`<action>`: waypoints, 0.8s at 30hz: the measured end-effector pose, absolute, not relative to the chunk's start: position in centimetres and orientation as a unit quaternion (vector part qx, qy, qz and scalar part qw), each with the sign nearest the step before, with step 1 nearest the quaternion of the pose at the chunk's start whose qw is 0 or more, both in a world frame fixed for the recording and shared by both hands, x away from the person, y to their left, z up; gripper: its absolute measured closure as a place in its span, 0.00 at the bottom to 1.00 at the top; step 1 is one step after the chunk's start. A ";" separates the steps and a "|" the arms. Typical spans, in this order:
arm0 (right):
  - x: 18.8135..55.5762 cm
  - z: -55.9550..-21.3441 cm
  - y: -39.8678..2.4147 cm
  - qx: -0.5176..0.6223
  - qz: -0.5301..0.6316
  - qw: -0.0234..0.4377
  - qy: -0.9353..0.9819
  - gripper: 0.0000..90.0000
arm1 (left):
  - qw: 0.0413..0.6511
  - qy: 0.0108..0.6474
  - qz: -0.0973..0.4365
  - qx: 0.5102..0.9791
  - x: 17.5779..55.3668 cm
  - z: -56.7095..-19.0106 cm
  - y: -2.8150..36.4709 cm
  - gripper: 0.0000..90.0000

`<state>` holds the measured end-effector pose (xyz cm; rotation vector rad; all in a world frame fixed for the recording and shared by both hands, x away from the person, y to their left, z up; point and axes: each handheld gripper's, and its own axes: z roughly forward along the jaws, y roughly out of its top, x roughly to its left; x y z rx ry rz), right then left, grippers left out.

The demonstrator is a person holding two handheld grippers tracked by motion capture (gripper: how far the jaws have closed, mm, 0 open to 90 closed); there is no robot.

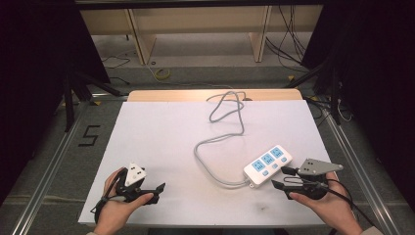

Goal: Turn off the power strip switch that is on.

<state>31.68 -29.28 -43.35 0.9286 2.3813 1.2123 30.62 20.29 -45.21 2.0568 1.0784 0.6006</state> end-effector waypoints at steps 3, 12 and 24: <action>31.7 -43.3 -29.4 0.328 0.421 0.155 0.831 0.46 | 0.361 0.418 0.234 0.800 30.7 -45.3 20.3 0.15; 31.8 -42.5 -29.3 0.325 0.413 0.155 0.836 0.55 | 0.359 0.420 0.240 0.799 30.8 -45.2 20.4 0.15; 33.3 -40.5 -29.2 0.329 0.378 0.165 0.849 0.75 | 0.357 0.419 0.243 0.799 31.0 -45.3 20.2 0.16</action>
